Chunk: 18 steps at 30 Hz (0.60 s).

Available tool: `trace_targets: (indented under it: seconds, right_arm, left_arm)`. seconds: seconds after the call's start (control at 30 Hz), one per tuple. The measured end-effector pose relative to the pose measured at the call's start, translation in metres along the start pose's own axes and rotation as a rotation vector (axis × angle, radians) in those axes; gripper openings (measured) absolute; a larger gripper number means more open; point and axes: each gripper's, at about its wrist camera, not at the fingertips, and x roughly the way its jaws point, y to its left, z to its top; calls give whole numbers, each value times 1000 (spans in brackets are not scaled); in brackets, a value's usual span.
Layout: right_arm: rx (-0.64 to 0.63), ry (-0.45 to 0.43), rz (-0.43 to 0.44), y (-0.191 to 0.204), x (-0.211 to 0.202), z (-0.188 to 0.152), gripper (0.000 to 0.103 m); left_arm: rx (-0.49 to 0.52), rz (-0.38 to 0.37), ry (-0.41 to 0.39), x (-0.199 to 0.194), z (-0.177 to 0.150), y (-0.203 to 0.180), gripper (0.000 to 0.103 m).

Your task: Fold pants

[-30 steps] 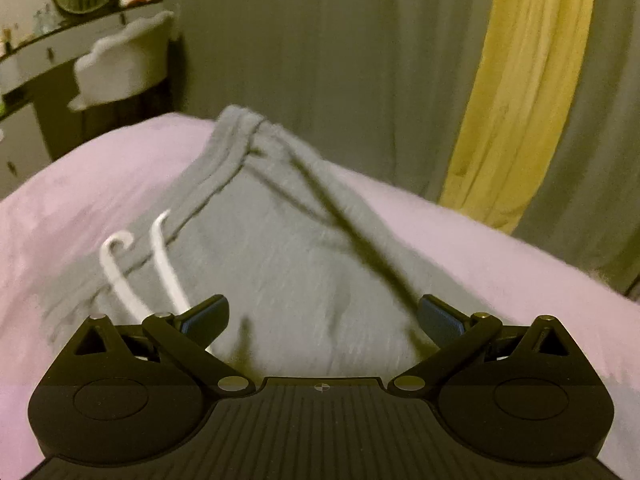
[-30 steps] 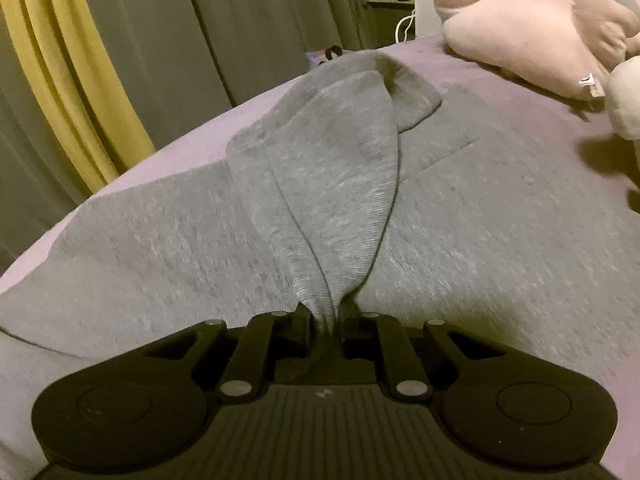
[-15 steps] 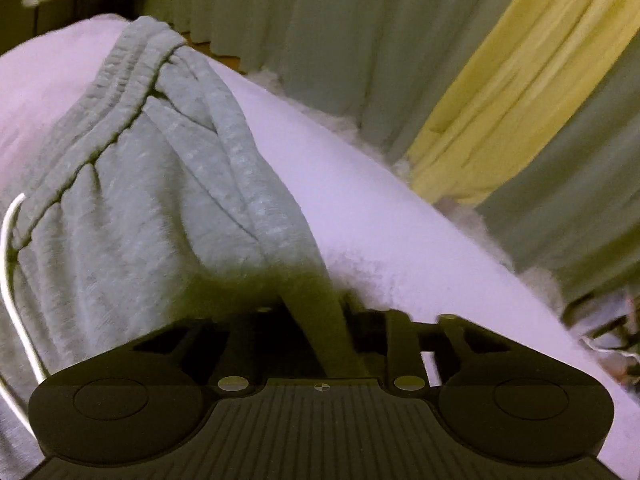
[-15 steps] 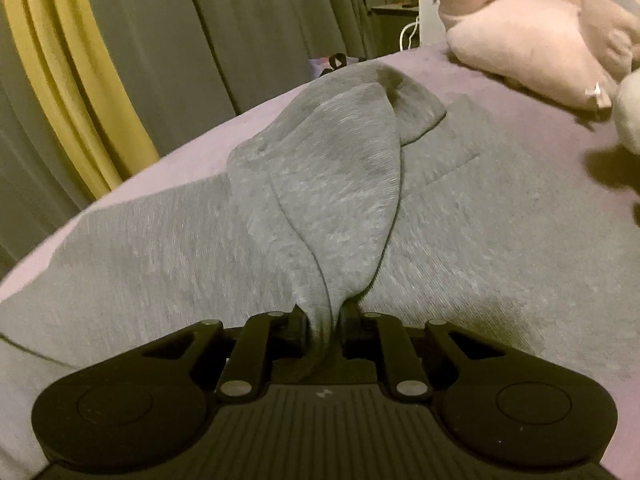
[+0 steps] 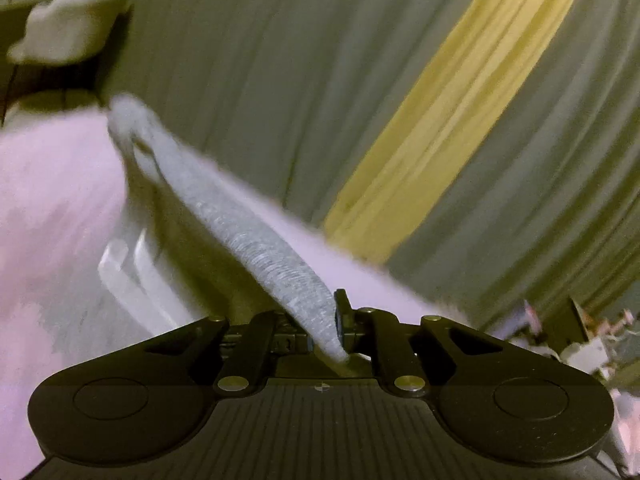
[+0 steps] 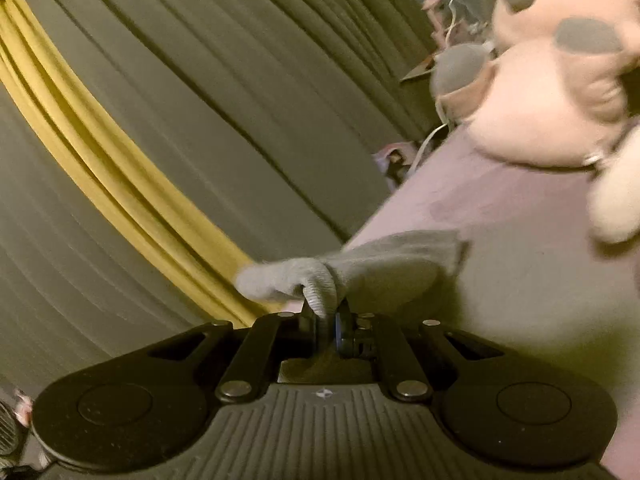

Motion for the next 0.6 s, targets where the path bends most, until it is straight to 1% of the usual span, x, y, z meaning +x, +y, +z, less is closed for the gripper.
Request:
trace_targets:
  seconds: [0.03,0.07,0.1,0.13,0.17,0.2,0.23,0.27,0.3,0.33,0.37,0.4,0.43,0.47,0.5,0.53,0.57,0.6]
  right_arm:
    - [-1,20,-33,-12,-3,-6,9]
    - [-1,67,-83,-24,-1,-15,9]
    - [1,129,-138,-36,6,-25,9]
    - [11,193,-196,-51,16,-38,9]
    - [9,268,-262,-62,27,-50,10]
    - [29,327,-330,-70,36,-59,13]
    - [108,357,-343,-79,38,-64,13]
    - [146,346,-313,-82,36,-61,13]
    - [126,332,-317,-79,35,-57,17]
    - [97,328,-335,-75,34,-56,22]
    - [70,331,-336,-71,35,-56,23]
    - [51,334,-336,-66,36,-58,27]
    - [35,342,-337,-63,39,-60,29]
    - [19,350,-336,-61,41,-62,31]
    - [4,351,-341,-64,44,-62,33]
    - [-13,351,-343,-62,46,-62,37]
    - [-25,354,-342,-61,50,-61,39]
    - [-32,355,-341,-62,54,-59,42]
  left_arm:
    - [-7,6,23,-3,-21,9,13]
    - [-4,37,54,0,-40,17,13]
    - [3,91,97,8,-60,25,13]
    - [-11,131,143,18,-76,33,13]
    - [-48,167,200,29,-91,42,14]
    - [-91,194,235,37,-103,50,13]
    - [-133,200,230,41,-110,57,14]
    - [-156,197,214,42,-113,59,15]
    - [-163,203,199,41,-113,58,19]
    - [-163,204,176,40,-112,54,36]
    - [-154,208,145,37,-110,53,47]
    - [-138,240,116,36,-110,52,64]
    - [-120,281,98,33,-112,53,67]
    - [-98,317,95,34,-114,53,67]
    - [-88,345,117,40,-114,54,67]
    - [-96,358,139,39,-113,59,67]
    - [-110,353,145,51,-108,64,67]
    - [-117,348,139,51,-108,64,67]
